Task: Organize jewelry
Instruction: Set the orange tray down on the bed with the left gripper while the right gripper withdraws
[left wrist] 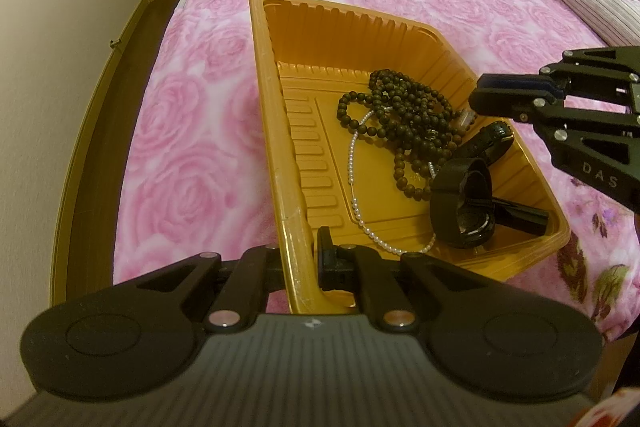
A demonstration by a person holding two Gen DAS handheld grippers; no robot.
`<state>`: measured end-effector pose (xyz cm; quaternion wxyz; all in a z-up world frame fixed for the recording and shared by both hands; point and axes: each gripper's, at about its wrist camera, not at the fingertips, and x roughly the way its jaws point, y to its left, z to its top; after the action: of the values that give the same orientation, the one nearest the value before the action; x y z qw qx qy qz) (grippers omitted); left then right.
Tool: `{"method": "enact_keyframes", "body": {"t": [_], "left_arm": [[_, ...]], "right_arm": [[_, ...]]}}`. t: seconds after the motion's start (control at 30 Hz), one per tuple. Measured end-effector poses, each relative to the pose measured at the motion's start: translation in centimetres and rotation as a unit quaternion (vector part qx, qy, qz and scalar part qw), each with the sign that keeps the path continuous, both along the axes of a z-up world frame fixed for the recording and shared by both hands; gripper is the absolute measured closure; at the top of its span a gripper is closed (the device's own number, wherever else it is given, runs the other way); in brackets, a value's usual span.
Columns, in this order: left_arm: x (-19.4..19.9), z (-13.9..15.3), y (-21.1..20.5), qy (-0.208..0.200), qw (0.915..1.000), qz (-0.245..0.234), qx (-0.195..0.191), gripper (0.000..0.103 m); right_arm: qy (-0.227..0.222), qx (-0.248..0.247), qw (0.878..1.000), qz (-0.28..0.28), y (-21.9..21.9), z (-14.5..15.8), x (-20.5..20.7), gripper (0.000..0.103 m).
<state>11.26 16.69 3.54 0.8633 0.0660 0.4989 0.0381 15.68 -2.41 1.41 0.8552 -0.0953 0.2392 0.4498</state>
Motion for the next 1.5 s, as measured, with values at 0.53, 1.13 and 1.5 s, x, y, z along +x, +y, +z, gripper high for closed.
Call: {"method": "enact_keyframes", "body": {"t": [0.53, 1.13, 1.5], "left_arm": [[-0.3, -0.1, 0.2, -0.01, 0.9999, 0.002, -0.007, 0.097], [-3.5, 0.8, 3.1, -0.063, 0.9922, 0.043, -0.099, 0.08], [-8.6, 3.2, 3.2, -0.128, 0.982, 0.077, -0.116, 0.065]], "right_arm": [[0.054, 0.037, 0.99, -0.123, -6.7, -0.4, 0.6, 0.064], [0.086, 0.041, 0.978, -0.184, -11.2, -0.5, -1.9, 0.062], [0.11, 0.043, 0.971, -0.21, -12.7, -0.7, -3.9, 0.062]]}}
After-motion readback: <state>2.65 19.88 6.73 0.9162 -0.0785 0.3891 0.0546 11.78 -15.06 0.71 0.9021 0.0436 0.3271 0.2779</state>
